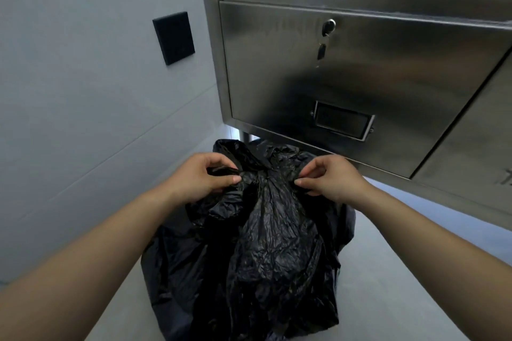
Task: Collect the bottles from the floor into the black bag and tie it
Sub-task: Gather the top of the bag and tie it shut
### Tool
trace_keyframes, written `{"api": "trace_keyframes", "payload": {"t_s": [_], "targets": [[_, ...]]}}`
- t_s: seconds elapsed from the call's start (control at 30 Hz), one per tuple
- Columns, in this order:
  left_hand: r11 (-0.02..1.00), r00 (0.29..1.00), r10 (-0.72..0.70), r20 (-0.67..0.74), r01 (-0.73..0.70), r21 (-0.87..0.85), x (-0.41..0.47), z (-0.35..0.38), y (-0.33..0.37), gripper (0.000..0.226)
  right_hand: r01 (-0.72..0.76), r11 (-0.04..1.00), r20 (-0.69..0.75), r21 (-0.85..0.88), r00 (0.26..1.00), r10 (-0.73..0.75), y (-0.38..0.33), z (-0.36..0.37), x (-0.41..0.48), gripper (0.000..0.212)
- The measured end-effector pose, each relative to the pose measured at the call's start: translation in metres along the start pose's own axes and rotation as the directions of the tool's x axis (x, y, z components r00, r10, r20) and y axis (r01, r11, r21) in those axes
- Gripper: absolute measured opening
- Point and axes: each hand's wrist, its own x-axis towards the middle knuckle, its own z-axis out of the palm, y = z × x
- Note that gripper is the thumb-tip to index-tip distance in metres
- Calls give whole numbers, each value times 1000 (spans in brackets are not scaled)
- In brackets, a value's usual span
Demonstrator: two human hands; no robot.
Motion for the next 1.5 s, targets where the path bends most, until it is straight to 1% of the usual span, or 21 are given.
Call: {"api": "trace_keyframes", "payload": {"t_s": [0.07,0.17,0.27,0.37,0.43,0.5,0.57,0.67,0.7,0.77,0.8,0.9,1.0,1.07,1.13,1.2,1.27,1.33,1.43,1.5], "targets": [[1000,1000,1,-12,-1,27,-1,3,-1,9,4,995,13,-95,1000,-2,3,-2,-3,16],[1000,1000,-8,-19,8,-16,-2,11,-5,7,0,983,52,-184,999,10,6,-7,-8,20],[999,999,-20,-29,18,-46,-3,15,-4,4,57,933,49,-356,998,-42,5,-11,-14,23],[1000,1000,-2,-5,2,-7,-3,17,-3,7,94,910,22,-403,995,-93,7,-14,-17,19],[1000,1000,-7,-22,7,-6,-4,19,-5,10,99,926,0,-364,994,-106,7,-16,-20,15],[997,997,-44,-67,40,-71,-8,17,-8,13,78,977,-7,-198,997,-81,5,-21,-25,12],[990,991,-84,-105,71,-118,-13,11,-11,16,57,997,-8,-44,998,-58,3,-25,-30,13],[988,986,-106,-127,89,-128,-17,-2,-16,17,62,998,32,16,998,-62,5,-31,-36,5],[985,984,-116,-133,97,-146,-17,-8,-17,17,61,998,41,31,997,-62,8,-33,-37,7],[979,978,-135,-158,107,-173,-18,-18,-19,28,52,997,35,65,998,-54,15,-41,-38,12],[979,974,-139,-180,107,-174,-18,-22,-20,27,49,996,21,76,999,-51,18,-46,-37,12],[969,959,-167,-228,117,-216,-16,-34,-24,18,61,991,-2,115,998,-61,19,-52,-33,11],[947,957,-210,-199,148,-284,-10,-37,-24,8,64,970,15,236,997,-69,21,-49,-29,13],[934,957,-230,-174,168,-314,-7,-37,-21,9,42,951,56,305,997,-62,20,-46,-29,15],[922,961,-244,-133,187,-339,-6,-36,-16,8,24,947,96,321,994,-57,18,-46,-30,17],[916,965,-231,-122,174,-362,-5,-33,-10,7,38,943,112,331,991,-79,13,-44,-30,22],[923,969,-200,-148,136,-359,-3,-30,-6,4,75,934,78,351,991,-109,7,-39,-28,19],[936,967,-179,-179,112,-334,-1,-27,-5,4,123,933,5,340,991,-132,1,-31,-26,13],[957,960,-179,-215,119,-266,0,-26,-7,7,184,965,-91,189,981,-169,-3,-23,-23,16],[957,950,-191,-246,124,-263,-2,-27,-13,9,177,978,-140,114,977,-160,-1,-26,-21,16]]}}
